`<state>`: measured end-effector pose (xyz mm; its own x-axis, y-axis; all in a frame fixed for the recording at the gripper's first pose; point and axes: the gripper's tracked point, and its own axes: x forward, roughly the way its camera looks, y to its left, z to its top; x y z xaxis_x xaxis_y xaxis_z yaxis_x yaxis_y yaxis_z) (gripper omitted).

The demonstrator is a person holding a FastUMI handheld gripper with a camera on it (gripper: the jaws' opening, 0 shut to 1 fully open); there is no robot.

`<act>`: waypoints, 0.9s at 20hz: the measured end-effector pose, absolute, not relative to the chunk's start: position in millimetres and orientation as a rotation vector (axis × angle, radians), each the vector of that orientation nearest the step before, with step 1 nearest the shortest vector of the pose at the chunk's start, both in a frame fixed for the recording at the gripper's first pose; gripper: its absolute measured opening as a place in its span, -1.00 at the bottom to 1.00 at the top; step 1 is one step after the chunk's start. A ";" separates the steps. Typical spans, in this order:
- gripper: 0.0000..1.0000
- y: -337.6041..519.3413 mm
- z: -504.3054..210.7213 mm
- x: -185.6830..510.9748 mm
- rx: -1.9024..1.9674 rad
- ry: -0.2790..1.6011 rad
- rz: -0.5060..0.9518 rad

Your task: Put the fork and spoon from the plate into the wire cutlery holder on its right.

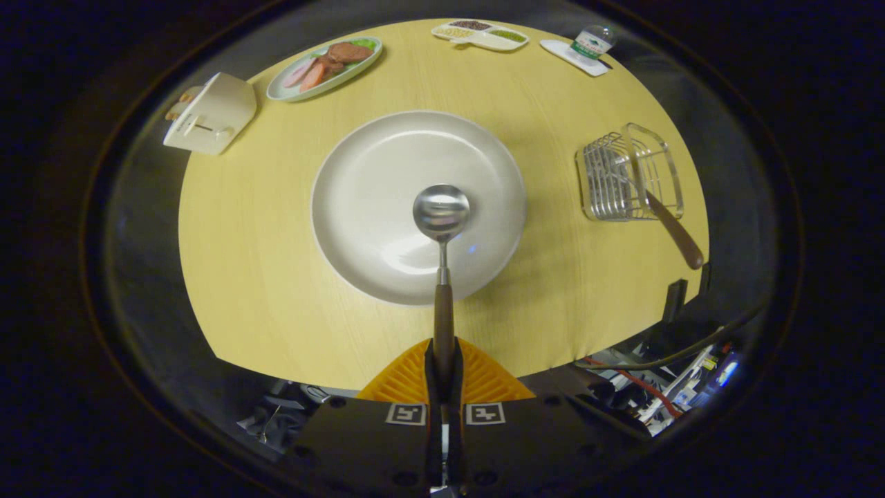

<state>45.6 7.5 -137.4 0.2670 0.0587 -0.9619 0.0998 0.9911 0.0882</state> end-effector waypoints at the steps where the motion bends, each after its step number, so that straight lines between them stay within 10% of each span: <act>1: -0.86 4.7 -130.7 44.6 0.145 1.298 -0.036; 18: -0.86 -120.3 -73.9 89.2 0.522 1.316 -0.326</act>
<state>89.2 -120.3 -73.9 0.2315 0.0643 -0.9707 0.5102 0.8415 0.1775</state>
